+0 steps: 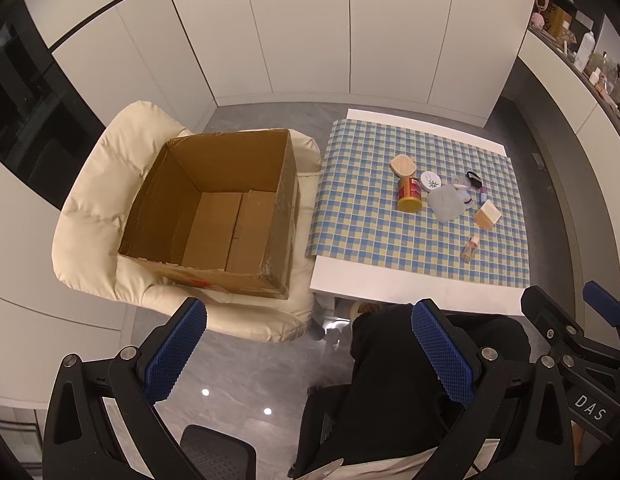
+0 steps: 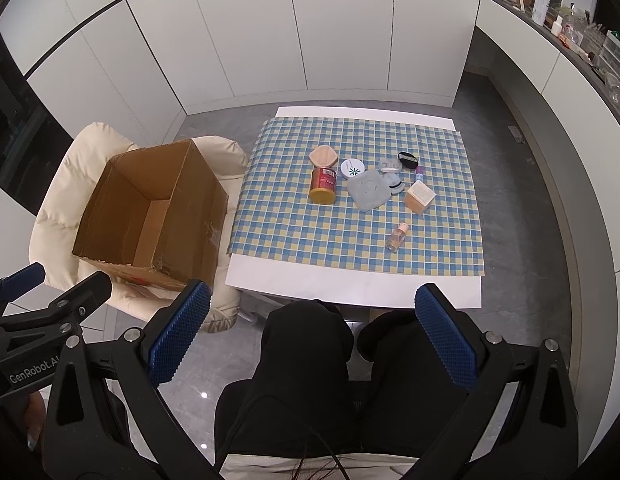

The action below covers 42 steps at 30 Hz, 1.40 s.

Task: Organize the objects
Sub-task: 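Move both tools toward the checked table with the items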

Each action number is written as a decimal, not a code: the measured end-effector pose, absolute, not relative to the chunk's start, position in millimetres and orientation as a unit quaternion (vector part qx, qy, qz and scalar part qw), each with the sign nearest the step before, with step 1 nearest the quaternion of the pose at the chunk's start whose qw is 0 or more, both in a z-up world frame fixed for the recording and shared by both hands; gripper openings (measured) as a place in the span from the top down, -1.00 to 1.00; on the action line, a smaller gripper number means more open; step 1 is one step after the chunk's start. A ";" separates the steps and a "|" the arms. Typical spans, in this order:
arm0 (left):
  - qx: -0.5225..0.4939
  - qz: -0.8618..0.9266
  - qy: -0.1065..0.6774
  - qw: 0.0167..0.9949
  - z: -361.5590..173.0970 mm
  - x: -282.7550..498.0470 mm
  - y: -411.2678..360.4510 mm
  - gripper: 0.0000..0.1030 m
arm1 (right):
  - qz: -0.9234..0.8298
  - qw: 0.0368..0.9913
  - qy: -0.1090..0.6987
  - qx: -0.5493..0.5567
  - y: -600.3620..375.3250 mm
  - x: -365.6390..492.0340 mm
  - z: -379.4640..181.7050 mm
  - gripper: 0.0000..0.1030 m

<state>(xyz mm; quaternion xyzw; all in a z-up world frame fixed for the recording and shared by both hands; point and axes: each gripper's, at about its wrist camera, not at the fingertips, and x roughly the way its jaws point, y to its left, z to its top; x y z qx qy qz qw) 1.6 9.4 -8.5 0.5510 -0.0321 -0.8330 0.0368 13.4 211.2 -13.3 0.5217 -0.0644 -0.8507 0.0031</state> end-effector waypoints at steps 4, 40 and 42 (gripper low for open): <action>0.552 -0.832 -0.027 0.037 -9.2 0.8 8.8 -0.99 | -0.850 0.005 -0.064 0.522 211.8 10.9 -14.4 -1.00; 0.533 -0.845 -0.045 0.021 2.8 -1.5 57.8 -0.99 | -0.858 -0.014 -0.079 0.508 250.4 13.2 -6.2 -1.00; 0.530 -0.846 -0.050 0.019 3.9 -0.9 65.3 -0.99 | -0.858 -0.017 -0.080 0.507 256.9 14.2 -5.8 -1.00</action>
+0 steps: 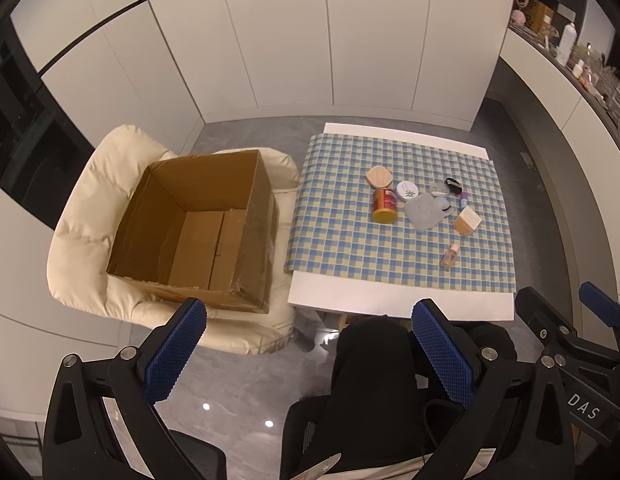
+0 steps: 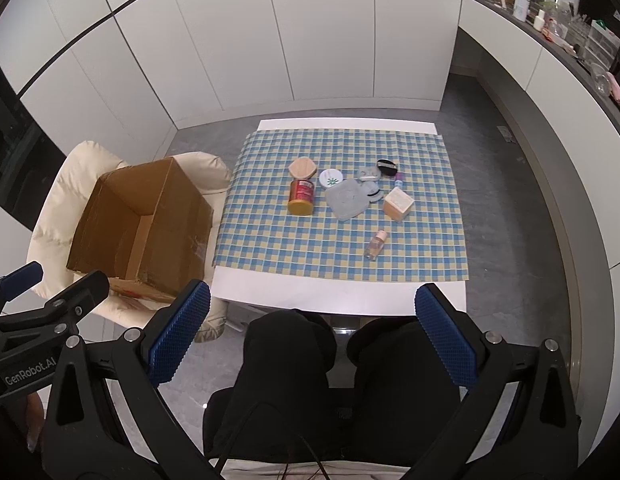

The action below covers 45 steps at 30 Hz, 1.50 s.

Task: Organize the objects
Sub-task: 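Move both tools toward the checked table with the items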

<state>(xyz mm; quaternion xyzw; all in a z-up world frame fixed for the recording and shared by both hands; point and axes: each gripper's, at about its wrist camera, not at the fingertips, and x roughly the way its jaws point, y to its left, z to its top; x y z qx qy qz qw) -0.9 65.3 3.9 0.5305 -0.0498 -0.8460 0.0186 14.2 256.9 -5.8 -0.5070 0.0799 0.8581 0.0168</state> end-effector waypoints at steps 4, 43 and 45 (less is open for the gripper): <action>0.531 -0.846 -0.052 0.011 5.3 -1.9 81.1 -0.99 | 0.860 0.028 0.087 -0.502 274.0 16.7 -3.9 -1.00; 0.547 -0.833 -0.026 -0.081 -55.0 -21.8 181.1 -0.99 | 0.852 0.147 0.106 -0.491 408.4 31.1 -37.6 -1.00; 0.550 -0.831 -0.024 -0.080 -60.8 -25.0 180.3 -0.99 | 0.852 0.146 0.102 -0.492 407.0 29.2 -41.4 -1.00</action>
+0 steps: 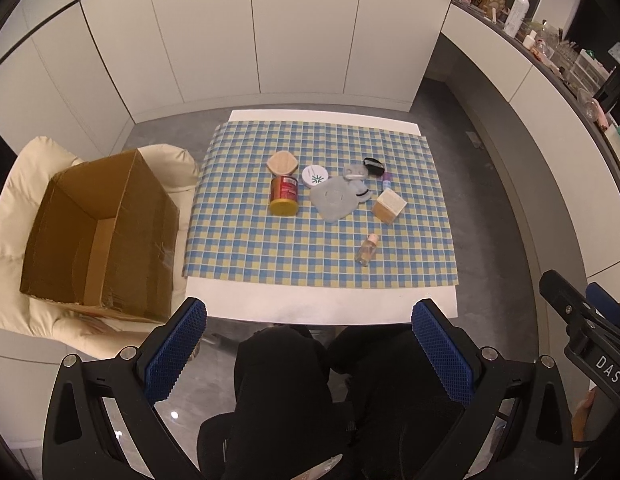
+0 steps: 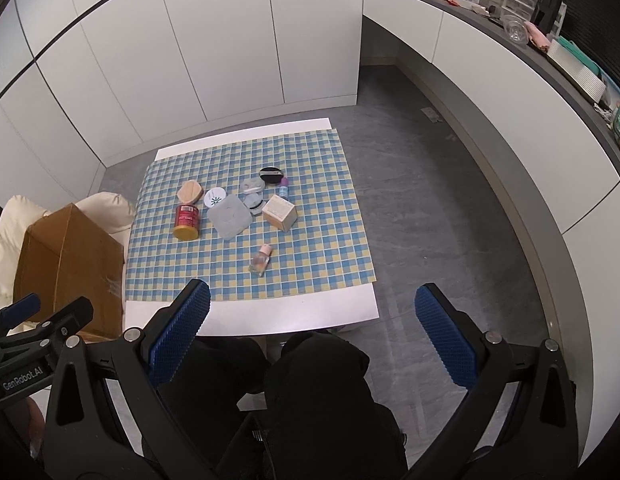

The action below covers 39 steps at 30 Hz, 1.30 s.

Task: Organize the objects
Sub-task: 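Move both tools toward the checked table with the items, then grasp the red can with the left tool while the right tool grasps the pink-capped bottle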

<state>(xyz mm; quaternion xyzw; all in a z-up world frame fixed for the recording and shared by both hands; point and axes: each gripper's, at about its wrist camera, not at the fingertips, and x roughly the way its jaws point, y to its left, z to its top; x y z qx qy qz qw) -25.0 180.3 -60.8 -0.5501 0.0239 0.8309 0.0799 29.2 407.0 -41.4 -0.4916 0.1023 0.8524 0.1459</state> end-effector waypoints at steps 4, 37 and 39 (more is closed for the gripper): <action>-0.554 0.829 0.020 0.076 -74.9 -32.6 177.4 -0.99 | 0.850 0.148 0.097 -0.496 406.3 22.9 -50.0 -1.00; -0.572 0.819 0.040 0.030 -278.4 -165.8 162.6 -0.99 | 0.843 0.146 0.028 -0.518 389.5 -113.3 -253.2 -1.00; -0.578 0.815 0.043 0.024 -291.8 -172.8 162.2 -0.99 | 0.841 0.134 0.016 -0.524 381.8 -121.2 -267.4 -1.00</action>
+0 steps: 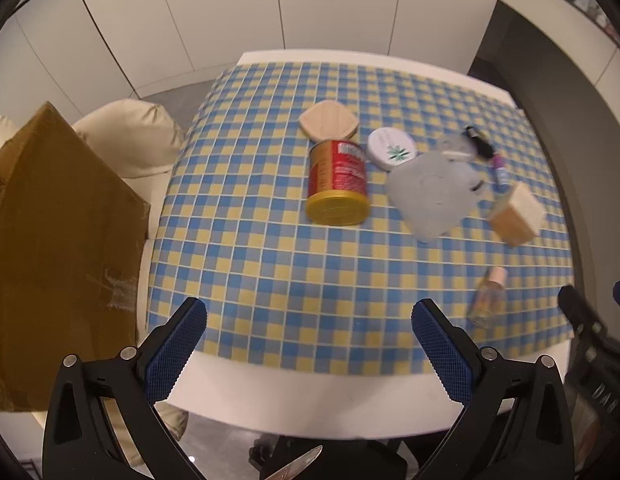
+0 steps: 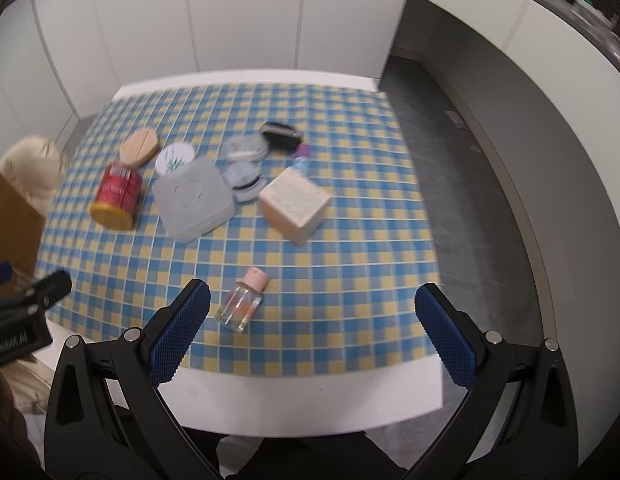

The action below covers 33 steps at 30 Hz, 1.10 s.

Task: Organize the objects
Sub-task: 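Grasp the red can with the left tool while the right tool grasps the pink-capped bottle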

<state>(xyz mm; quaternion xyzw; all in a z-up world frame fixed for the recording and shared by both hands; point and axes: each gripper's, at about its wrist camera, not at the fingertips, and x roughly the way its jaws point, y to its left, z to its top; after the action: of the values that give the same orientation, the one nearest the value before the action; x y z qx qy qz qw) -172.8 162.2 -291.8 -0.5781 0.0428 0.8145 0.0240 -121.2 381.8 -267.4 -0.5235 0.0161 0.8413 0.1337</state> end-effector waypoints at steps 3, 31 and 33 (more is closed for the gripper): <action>-0.581 0.813 0.037 0.027 -302.8 -180.6 162.6 -0.99 | 0.829 0.102 0.024 -0.549 371.7 -133.8 -296.8 -1.00; -0.618 0.785 -0.006 0.023 -371.1 -299.2 177.0 -0.73 | 0.816 0.103 0.064 -0.565 367.9 -155.6 -371.2 0.28; -0.642 0.767 0.009 0.013 -386.5 -303.7 180.7 -0.70 | 0.818 0.101 0.062 -0.563 369.5 -157.4 -368.9 0.26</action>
<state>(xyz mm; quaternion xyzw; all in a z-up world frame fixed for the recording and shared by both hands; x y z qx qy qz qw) -303.7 180.7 -386.5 -0.6416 0.0094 0.7668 0.0135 -157.4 369.5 -368.9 -0.5625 0.0621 0.8183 0.1007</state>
